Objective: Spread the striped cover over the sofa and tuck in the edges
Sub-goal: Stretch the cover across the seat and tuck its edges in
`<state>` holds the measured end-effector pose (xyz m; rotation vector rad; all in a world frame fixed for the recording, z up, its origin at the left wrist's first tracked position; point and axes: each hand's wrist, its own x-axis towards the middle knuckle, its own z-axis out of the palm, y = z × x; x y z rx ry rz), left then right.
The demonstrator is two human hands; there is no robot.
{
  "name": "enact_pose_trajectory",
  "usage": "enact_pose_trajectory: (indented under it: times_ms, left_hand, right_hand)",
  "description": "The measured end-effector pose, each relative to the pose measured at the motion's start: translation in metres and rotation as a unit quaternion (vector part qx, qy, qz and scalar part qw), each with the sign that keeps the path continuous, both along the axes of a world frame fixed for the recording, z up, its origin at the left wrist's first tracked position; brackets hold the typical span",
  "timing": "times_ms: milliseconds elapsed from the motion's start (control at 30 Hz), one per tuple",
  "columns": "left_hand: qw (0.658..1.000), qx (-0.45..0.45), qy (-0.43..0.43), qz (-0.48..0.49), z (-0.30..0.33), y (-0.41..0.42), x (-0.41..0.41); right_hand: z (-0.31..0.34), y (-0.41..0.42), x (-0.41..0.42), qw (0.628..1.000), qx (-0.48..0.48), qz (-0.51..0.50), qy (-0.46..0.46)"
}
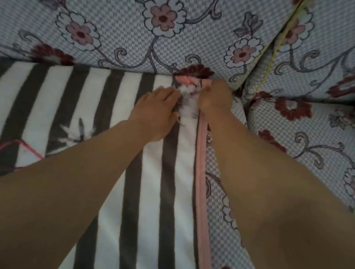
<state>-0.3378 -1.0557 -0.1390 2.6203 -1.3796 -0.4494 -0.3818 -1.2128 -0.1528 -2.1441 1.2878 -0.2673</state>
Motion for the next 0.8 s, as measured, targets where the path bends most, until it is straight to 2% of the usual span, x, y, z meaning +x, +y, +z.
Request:
enact_pose_trajectory:
  times_ms: [167, 333, 467, 567, 633, 733, 800]
  left_hand:
    - [1.000, 0.024, 0.000, 0.010, -0.014, -0.035, 0.023]
    - [0.998, 0.043, -0.043, 0.027, -0.036, -0.061, 0.027]
    - [0.996, 0.072, -0.038, 0.044, -0.042, -0.081, 0.037]
    - [0.994, 0.084, -0.060, 0.048, -0.047, -0.089, 0.036]
    - [0.992, 0.084, -0.075, 0.051, -0.050, -0.090, 0.037]
    - [0.991, 0.090, -0.078, 0.053, -0.050, -0.088, 0.036]
    - [0.993, 0.082, -0.067, 0.054, -0.051, -0.088, 0.036]
  right_hand:
    - [-0.025, -0.033, 0.012, 1.000, -0.014, -0.025, 0.010]
    - [-0.046, -0.036, 0.013, 0.999, -0.028, -0.021, 0.007]
    - [-0.053, -0.041, 0.017, 0.998, -0.031, -0.033, 0.039]
    - [-0.055, -0.040, 0.017, 0.996, -0.061, -0.035, 0.052]
    - [-0.055, -0.034, 0.012, 0.992, -0.125, -0.028, 0.007]
    - [-0.053, -0.027, 0.002, 0.966, -0.241, 0.071, -0.055]
    - [-0.054, -0.026, -0.004, 0.955, -0.249, 0.158, -0.013]
